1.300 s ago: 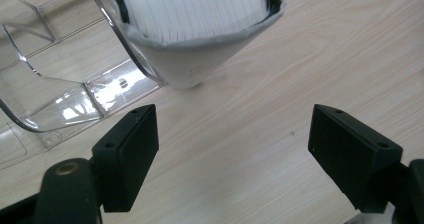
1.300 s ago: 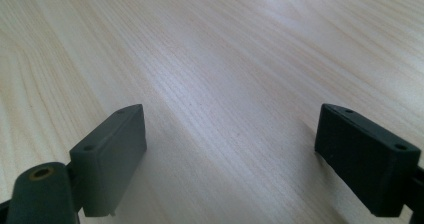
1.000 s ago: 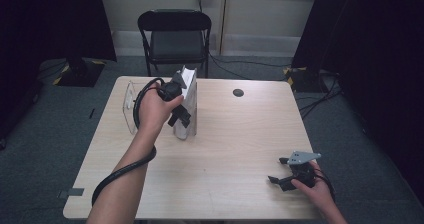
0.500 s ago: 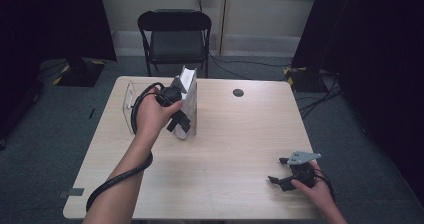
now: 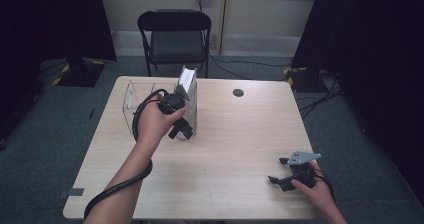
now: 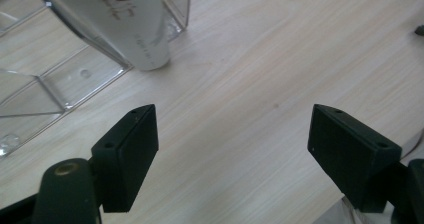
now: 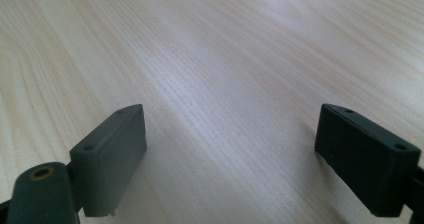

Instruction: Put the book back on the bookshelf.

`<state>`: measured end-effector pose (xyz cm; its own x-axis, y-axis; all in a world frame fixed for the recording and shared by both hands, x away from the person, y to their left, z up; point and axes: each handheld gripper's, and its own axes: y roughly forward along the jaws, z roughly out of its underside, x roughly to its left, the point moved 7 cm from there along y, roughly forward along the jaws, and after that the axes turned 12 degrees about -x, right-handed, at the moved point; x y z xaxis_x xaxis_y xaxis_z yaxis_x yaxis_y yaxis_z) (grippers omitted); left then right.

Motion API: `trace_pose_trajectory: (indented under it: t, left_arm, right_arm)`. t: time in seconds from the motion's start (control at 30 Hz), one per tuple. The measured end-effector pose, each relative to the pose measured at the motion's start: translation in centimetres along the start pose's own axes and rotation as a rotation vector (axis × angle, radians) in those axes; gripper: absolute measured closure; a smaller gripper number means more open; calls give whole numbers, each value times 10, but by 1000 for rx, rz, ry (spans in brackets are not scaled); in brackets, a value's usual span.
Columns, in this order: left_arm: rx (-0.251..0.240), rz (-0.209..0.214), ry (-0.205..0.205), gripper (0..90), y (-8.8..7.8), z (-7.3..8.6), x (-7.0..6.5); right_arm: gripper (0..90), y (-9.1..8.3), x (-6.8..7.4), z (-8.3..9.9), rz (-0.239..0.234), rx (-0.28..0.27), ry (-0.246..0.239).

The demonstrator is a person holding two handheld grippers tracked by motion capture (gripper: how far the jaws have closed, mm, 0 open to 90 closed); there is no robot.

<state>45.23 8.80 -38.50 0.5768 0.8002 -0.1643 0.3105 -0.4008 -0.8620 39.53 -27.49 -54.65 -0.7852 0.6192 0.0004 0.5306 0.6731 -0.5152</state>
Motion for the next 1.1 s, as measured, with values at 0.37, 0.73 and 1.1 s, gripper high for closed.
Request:
trace_pose_trajectory:
  t: [0.37,0.73,1.1]
  left_arm:
    - [-3,46,72,193,11,5,-21]
    - [-2,78,95,195,21,9,-26]
    - [-7,97,90,194,28,12,-29]
  right_arm:
    - [125,0,0,0,-1,0,0]
    - [126,0,0,0,-1,1,1]
    - [126,0,0,0,-1,0,1]
